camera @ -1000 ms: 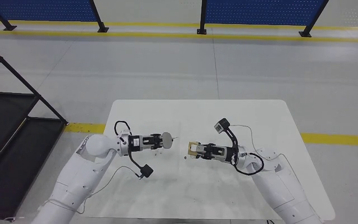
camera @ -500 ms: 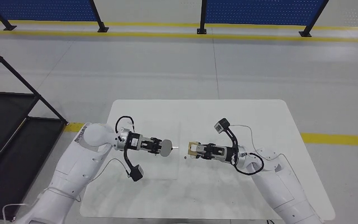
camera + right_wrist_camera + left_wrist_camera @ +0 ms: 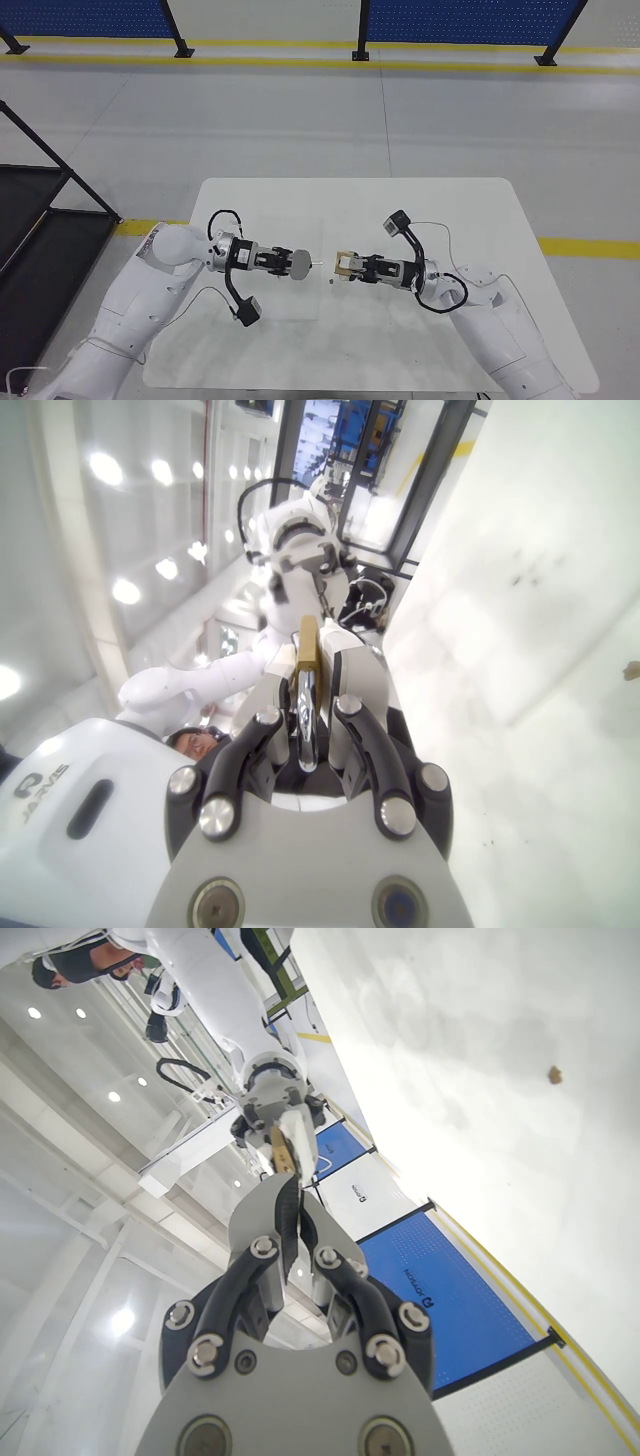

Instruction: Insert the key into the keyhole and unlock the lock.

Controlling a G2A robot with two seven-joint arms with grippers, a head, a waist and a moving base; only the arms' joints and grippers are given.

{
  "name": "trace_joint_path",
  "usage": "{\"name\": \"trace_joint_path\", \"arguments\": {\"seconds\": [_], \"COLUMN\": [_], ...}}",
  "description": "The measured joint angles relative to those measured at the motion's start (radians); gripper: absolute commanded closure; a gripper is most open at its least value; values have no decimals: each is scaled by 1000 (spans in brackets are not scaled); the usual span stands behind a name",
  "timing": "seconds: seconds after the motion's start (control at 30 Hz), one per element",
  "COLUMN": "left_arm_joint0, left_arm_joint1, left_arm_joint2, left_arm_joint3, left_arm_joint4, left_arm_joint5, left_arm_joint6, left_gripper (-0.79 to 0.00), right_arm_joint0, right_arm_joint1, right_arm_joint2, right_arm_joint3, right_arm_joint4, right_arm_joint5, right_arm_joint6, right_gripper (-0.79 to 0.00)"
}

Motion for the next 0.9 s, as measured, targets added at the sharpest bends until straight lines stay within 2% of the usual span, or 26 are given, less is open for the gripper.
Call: {"name": "trace_joint_path", "arguments": {"seconds": [0.27,0.9], "left_arm_joint0": [-24,-59], "left_arm_joint1": [2,3], "left_arm_joint2": [27,89], "left_arm_joint3": [38,60], "left_arm_joint4": [-85,-87], "left_arm_joint5": [-4,3], "left_arm_joint6": [69,24], "left_gripper": [0,0], "right_arm_joint0": [4,6], "right_arm_joint1": [3,4], "right_arm_joint2": [-13,-22], "right_arm_joint3": [-20,-30], "right_arm_joint4": [-106,-53], "right_arm_joint5": [-3,-30], "right_arm_joint6": [-33,-17], "right_gripper": [0,0]}}
